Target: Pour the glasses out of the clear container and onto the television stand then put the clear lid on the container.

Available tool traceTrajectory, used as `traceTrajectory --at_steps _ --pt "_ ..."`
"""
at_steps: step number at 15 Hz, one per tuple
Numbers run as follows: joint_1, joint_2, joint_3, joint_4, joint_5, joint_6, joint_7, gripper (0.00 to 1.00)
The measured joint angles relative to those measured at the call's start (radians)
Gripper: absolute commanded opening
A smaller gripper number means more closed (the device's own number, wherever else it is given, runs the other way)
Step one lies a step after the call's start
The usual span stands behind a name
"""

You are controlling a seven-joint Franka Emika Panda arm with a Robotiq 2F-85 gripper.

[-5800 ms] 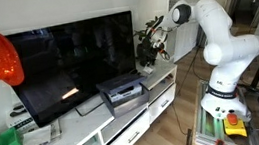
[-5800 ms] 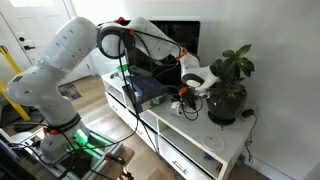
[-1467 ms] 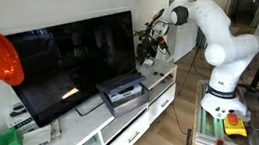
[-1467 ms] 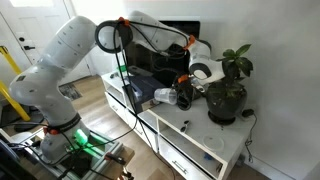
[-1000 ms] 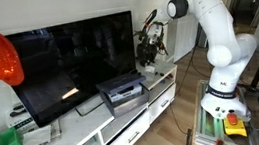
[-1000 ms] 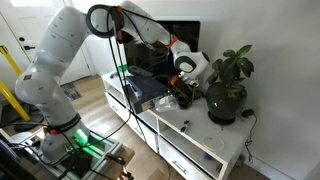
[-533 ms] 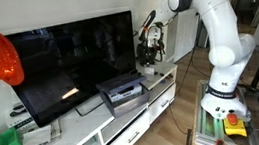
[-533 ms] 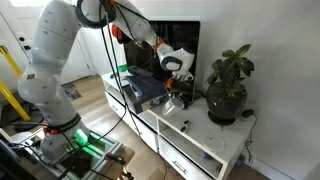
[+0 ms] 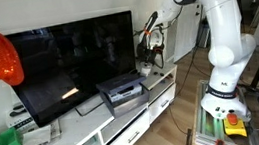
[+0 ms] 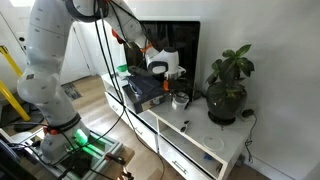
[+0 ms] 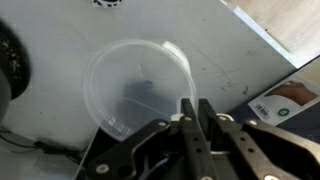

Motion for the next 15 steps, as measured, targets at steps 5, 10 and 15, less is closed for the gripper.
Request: traceTrajectory --at_steps 5,10,15 --pt "-0.121 -0.064 0.152 -0.076 0.077 0.056 -0.077 0.79" --pt "-0.178 -0.18 0.134 -0.09 0.144 -0.048 -0.057 1.0" --pt "-0.203 -0.194 -0.071 -0.066 0.138 -0.166 0.049 1.0"
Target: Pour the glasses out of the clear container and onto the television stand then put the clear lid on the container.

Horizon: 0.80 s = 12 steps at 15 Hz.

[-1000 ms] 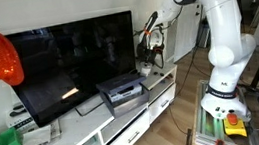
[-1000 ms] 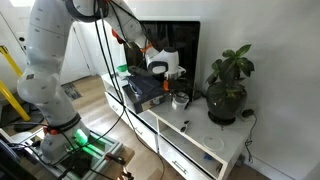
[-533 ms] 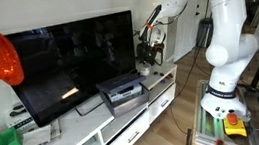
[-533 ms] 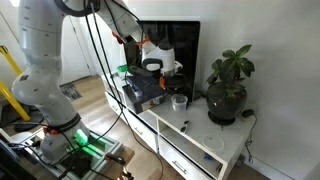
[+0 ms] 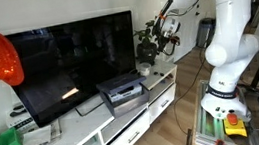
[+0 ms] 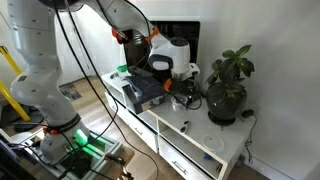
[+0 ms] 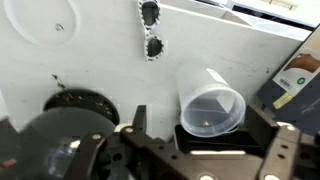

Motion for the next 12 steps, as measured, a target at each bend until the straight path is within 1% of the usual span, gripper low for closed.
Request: traceTrajectory --at_steps 3,5,7,9,12 --pt "-0.058 0.045 -0.081 0.035 0.001 -0.038 0.045 1.0" --pt "-0.107 0.1 -0.108 0.07 0.002 -0.043 0.085 1.0" --pt "-0.146 0.155 -0.11 0.108 0.002 -0.046 0.102 1.0" --pt "-0.148 0.18 -0.109 0.128 0.003 -0.047 0.113 1.0" --pt "-0.14 0.182 -0.106 0.137 0.003 -0.048 0.127 1.0"
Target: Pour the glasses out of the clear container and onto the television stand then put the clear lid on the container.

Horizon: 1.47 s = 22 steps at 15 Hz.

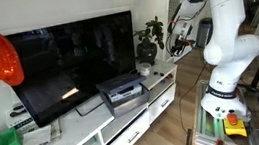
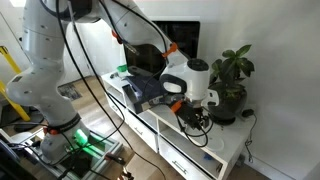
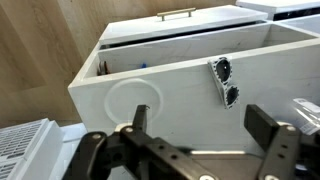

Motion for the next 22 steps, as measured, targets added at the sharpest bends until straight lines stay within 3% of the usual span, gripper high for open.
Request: traceTrajectory --at_steps 7,14,18,20,21,22 --pt "-0.007 0.005 0.008 0.005 -0.009 0.003 0.028 1.0" --pt "0.006 0.283 -0.016 0.242 -0.112 0.049 0.469 1.0" --pt "-0.024 0.43 0.007 0.41 -0.203 0.033 0.63 1.0" --pt "-0.043 0.481 0.018 0.484 -0.236 0.01 0.665 0.87" --pt "-0.054 0.504 0.023 0.518 -0.249 -0.002 0.674 0.71" --pt "-0.064 0.525 0.028 0.55 -0.259 -0.015 0.683 0.68"
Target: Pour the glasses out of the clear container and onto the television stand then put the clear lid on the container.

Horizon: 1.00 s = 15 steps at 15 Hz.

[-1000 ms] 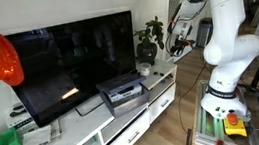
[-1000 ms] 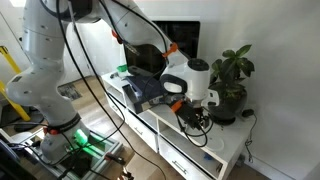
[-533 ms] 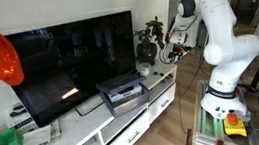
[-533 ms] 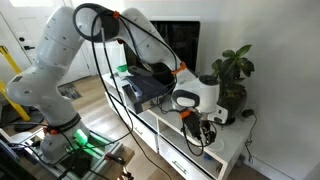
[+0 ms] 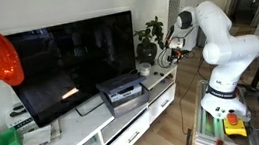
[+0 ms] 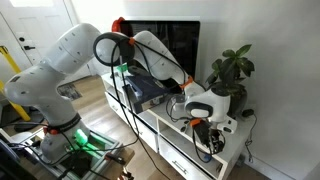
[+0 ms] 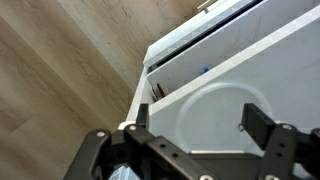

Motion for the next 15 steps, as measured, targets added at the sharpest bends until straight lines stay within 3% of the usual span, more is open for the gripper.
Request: traceTrajectory --at_steps 2,7,9,10,12,15 --pt "-0.02 0.04 0.011 0.06 -0.017 -0.029 0.013 0.54" --pt "-0.051 0.115 0.046 0.176 -0.028 -0.08 0.026 0.78" --pt "-0.056 0.138 0.059 0.21 -0.029 -0.087 0.026 0.69" --pt "-0.056 0.15 0.062 0.224 -0.03 -0.089 0.027 0.45" --pt "-0.056 0.172 0.065 0.247 -0.038 -0.089 0.036 0.41" --pt "-0.055 0.197 0.061 0.276 -0.062 -0.093 0.071 0.19"
